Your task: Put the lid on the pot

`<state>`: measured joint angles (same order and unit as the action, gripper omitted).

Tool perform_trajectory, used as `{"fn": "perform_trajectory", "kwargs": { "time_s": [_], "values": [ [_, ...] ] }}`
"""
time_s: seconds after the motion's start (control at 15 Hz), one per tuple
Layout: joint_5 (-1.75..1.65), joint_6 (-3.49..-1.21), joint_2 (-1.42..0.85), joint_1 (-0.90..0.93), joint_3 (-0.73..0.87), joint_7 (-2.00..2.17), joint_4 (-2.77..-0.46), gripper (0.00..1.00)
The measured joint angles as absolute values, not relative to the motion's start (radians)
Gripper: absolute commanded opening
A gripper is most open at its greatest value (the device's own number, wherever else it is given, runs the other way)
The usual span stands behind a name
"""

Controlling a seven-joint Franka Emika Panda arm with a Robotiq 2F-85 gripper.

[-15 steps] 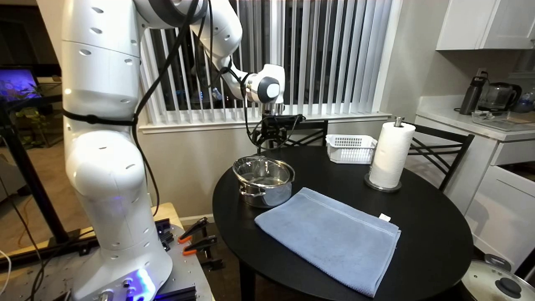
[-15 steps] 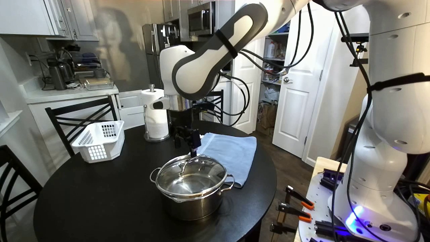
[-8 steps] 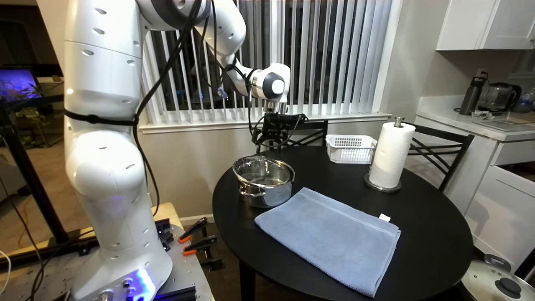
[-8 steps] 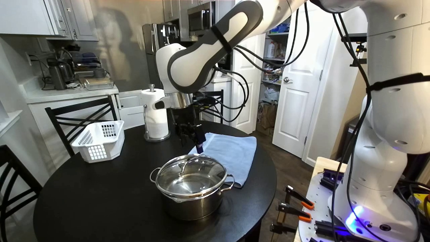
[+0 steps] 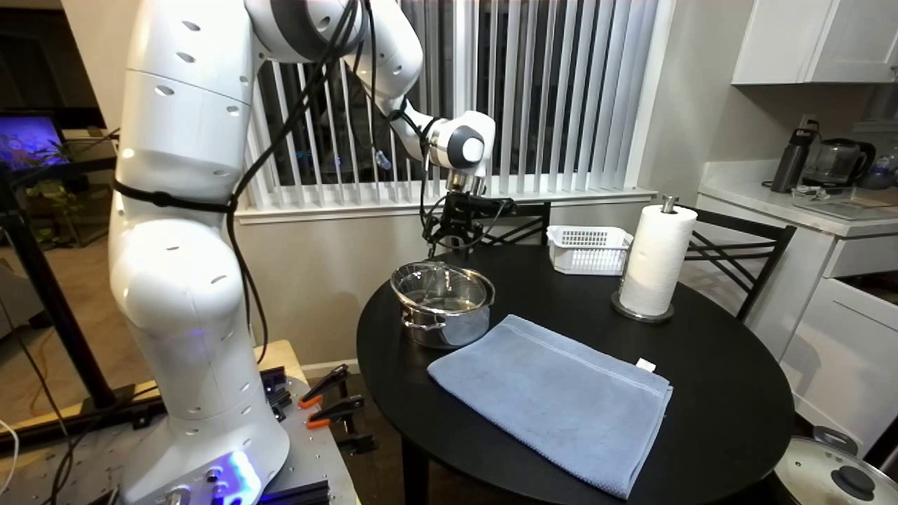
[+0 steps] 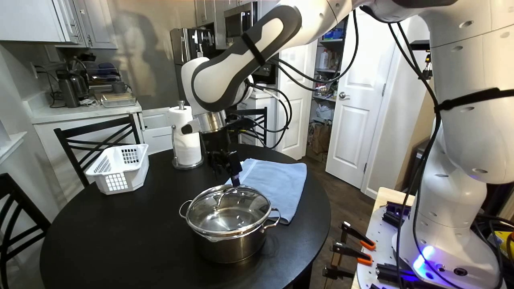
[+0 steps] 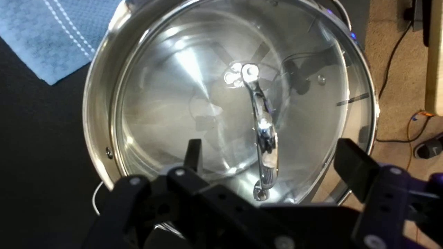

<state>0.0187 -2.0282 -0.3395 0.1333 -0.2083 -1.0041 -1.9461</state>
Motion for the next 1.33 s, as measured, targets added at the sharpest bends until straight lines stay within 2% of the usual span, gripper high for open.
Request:
{"fn": "perform_trajectory", "kwargs": {
  "time_s": [0.13, 0.73, 0.87, 0.93, 1.33],
  "values": [
    [0.034, -2.021, -0.357, 0.133, -0.208, -1.004, -1.934, 0.65],
    [0.062, -2.007, -0.39, 0.126, -0.208, -1.004, -1.912, 0.05],
    [0.069, -2.003, -0.39, 0.123, -0.209, -1.004, -1.912, 0.02],
    [0.071, -2.001, -0.39, 0.122, -0.209, -1.005, -1.911, 0.05],
    [0.071, -2.005, -0.39, 0.121, -0.209, -1.004, -1.911, 0.06]
  ]
}}
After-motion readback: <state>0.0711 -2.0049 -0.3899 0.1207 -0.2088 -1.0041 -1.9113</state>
